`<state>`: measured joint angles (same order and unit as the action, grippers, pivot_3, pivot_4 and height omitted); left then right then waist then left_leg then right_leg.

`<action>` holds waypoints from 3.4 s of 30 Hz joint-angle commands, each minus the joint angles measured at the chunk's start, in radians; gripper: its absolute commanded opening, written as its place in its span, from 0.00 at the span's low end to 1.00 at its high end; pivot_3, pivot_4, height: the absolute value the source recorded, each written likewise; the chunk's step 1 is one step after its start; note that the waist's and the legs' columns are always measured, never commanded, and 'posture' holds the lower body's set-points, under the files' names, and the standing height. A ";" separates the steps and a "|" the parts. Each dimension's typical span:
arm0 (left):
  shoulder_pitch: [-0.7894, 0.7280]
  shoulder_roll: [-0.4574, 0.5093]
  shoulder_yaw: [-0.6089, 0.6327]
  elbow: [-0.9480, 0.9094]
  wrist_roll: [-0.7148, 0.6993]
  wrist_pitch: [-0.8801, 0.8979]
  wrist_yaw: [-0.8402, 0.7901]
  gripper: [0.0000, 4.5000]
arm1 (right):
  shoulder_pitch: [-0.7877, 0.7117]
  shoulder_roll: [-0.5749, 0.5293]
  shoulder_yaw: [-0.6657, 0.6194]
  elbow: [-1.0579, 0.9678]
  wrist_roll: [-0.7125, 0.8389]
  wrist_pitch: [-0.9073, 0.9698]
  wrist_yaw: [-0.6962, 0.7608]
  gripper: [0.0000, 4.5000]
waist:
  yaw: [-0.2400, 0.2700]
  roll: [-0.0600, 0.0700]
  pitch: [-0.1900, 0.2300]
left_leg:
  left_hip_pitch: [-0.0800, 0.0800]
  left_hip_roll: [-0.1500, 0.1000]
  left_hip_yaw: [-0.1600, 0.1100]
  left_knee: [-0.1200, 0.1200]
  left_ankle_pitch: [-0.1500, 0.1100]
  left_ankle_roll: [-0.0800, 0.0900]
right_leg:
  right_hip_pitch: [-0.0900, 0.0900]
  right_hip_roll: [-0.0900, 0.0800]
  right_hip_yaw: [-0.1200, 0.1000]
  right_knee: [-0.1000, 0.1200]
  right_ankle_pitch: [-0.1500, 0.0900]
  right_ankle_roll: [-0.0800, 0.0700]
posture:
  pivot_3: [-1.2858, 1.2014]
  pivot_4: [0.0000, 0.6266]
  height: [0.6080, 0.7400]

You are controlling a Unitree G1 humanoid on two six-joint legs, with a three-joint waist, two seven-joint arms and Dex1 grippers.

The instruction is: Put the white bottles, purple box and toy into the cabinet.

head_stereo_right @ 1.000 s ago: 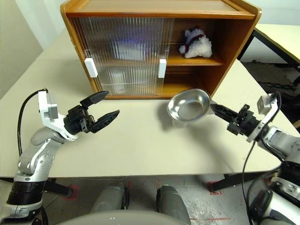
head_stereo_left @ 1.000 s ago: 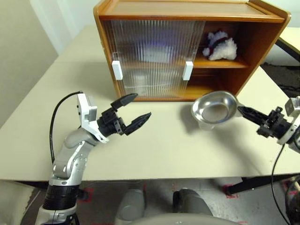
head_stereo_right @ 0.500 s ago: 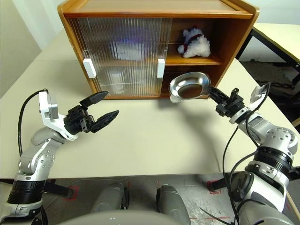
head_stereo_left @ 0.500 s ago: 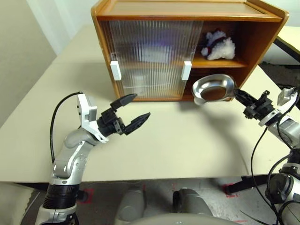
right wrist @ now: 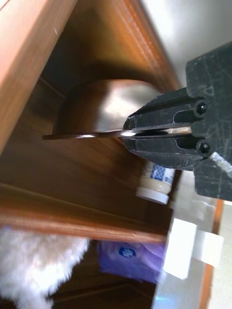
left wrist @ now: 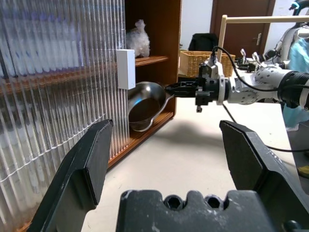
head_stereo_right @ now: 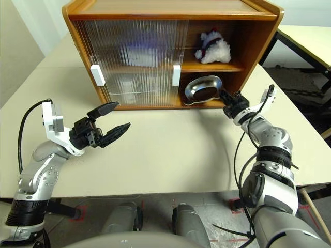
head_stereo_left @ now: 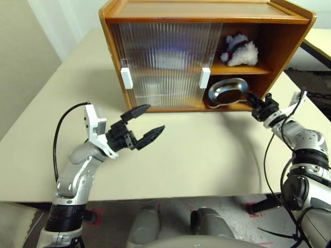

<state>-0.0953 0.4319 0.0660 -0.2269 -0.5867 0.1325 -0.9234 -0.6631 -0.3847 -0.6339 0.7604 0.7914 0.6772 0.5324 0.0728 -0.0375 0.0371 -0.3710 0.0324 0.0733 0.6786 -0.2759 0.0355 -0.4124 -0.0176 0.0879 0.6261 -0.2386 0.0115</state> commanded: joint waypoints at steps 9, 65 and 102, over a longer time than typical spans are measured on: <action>0.013 0.000 -0.012 -0.030 0.016 -0.004 0.015 1.00 | -0.140 0.026 0.027 0.274 -0.110 -0.281 -0.047 0.00 | 0.001 0.000 0.000 | 0.000 0.000 0.000 0.000 0.000 0.000 | 0.000 0.000 0.000 0.000 0.002 -0.003 | 0.62 0.00 1.00; 0.029 0.004 -0.024 -0.046 0.011 0.004 0.025 1.00 | 0.297 0.004 0.468 -0.591 -0.261 -0.146 0.325 0.01 | 0.005 0.005 0.000 | 0.000 0.001 -0.001 -0.001 0.000 0.000 | -0.001 0.001 -0.001 0.001 -0.003 0.000 | 0.61 0.01 1.00; 0.033 -0.025 -0.038 -0.033 0.032 -0.013 0.037 1.00 | 0.051 0.203 0.431 -0.464 -0.407 -0.511 -0.093 0.01 | 0.033 0.004 -0.001 | -0.005 -0.001 0.002 0.000 0.000 0.000 | -0.012 -0.002 0.000 0.010 0.000 -0.005 | 0.62 0.00 1.00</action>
<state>-0.0642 0.4076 0.0365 -0.2643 -0.5656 0.1247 -0.8850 -0.6076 -0.1513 -0.1340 0.3052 0.3941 0.2365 0.4948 0.1063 -0.0339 0.0365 -0.3759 0.0311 0.0752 0.6793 -0.2759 0.0353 -0.4243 -0.0204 0.0878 0.6356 -0.2384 0.0064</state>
